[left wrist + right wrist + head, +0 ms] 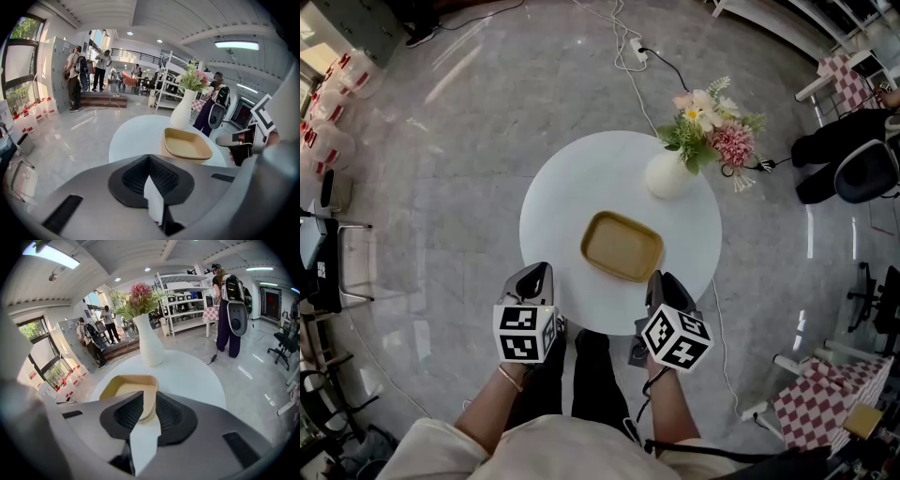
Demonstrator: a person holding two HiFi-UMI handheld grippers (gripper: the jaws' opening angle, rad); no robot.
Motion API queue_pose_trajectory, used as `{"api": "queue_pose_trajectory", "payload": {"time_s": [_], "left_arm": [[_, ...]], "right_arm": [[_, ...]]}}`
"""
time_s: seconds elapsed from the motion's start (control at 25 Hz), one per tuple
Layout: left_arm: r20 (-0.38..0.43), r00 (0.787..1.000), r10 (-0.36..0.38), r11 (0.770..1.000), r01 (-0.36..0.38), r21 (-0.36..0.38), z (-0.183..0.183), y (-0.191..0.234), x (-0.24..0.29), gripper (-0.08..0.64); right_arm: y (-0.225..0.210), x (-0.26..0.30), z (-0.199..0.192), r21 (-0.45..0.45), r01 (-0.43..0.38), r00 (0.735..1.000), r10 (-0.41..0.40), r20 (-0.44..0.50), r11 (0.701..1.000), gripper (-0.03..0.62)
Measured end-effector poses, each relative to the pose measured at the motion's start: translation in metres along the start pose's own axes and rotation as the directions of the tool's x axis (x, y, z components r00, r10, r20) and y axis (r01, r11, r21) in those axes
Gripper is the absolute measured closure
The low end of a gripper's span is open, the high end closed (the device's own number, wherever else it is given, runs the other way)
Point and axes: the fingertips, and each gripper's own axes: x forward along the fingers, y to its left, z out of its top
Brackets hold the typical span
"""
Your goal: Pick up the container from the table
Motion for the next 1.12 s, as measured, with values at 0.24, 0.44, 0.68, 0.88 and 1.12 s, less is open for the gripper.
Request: {"api": "queue_pose_trajectory", "payload": {"time_s": [0.24,0.44,0.68,0.88,1.12], "left_arm": [[-0.006,1.0,0.013,1.0,-0.013,-0.005,-0.005,0.004,0.0,0.548],[-0.014,1.0,0.026,1.0,-0.027,-0.011,-0.009,0.009,0.0,0.548],[-0.042,0.998,0.05,0.998,-0.052,-0.025,-0.021,0.018,-0.004,0.548],[-0.056,0.996,0.064,0.997,-0.065,-0.028,-0.027,0.023,-0.004,0.548],[-0.064,0.996,0.068,0.997,-0.07,-0.028,-0.03,0.026,0.0,0.548]], "right_arm": [[0.0,0.008,-0.002,-0.009,-0.001,1.0,0.001,-0.018,1.0,0.463],[0.001,0.017,-0.002,-0.018,-0.007,1.0,0.006,-0.03,1.0,0.445],[0.002,0.026,-0.001,-0.025,-0.002,0.999,0.001,-0.039,1.0,0.418],[0.001,0.033,-0.003,-0.029,0.007,0.999,-0.008,-0.053,1.0,0.407],[-0.005,0.042,-0.008,-0.022,0.023,0.997,-0.025,-0.067,0.999,0.4]]}}
